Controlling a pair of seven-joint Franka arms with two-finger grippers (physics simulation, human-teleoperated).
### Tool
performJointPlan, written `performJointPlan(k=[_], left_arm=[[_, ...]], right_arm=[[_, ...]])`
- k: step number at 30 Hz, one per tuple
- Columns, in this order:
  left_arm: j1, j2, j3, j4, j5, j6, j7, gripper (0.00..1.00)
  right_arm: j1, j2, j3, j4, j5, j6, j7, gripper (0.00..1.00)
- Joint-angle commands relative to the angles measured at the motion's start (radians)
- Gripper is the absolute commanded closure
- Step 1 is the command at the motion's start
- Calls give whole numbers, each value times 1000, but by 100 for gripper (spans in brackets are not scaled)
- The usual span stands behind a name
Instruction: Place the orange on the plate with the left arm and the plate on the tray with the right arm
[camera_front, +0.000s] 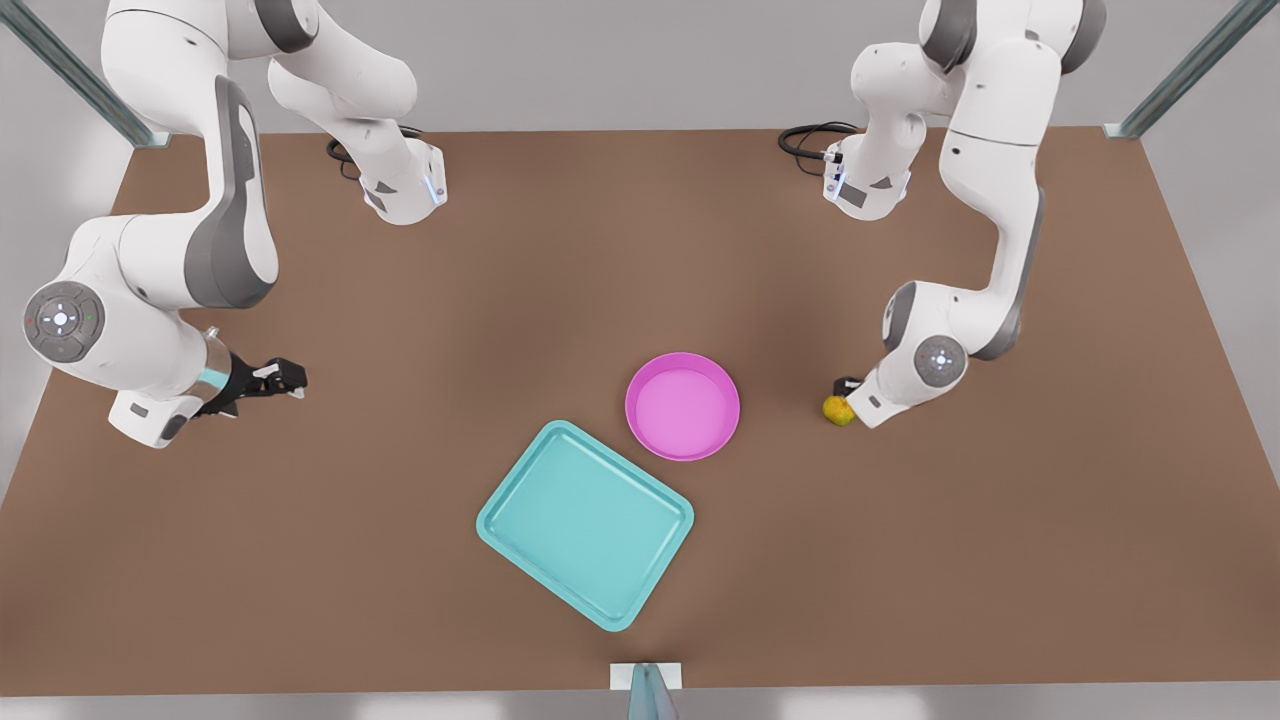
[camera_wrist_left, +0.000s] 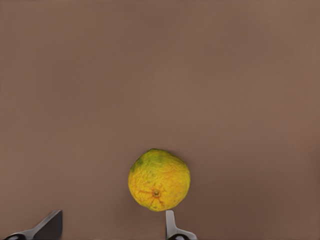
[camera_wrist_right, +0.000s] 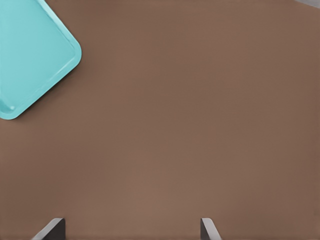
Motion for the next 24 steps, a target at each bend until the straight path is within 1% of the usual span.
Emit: performJointPlan(k=[1,7,13,18,22,23,24], left_arm=[[-3,2,0,-17,0,155,-79,0],[-58,34,0,-15,0,171,-83,0],[-66,67,1,-14,0,174,-82,0],[-64,120,1,8,0,225,-82,0],[-66,134,1,8,1,238,-82,0],[-66,133,1,6,1,231,-83,6],[-66,133,1,4,1,225,-86,25]], right_arm=[[0,-1,0,0,1,4,-34,0],[0,0,0,-3,1,4,-33,0],[2,0,1,-3,1,3,-33,0],[-1,3,1,-3,1,3,-31,0],[-1,6,0,-3,1,3,-31,0],[-1,8,0,-3,1,3,-31,0],[-1,8,1,-3,2,3,-31,0]])
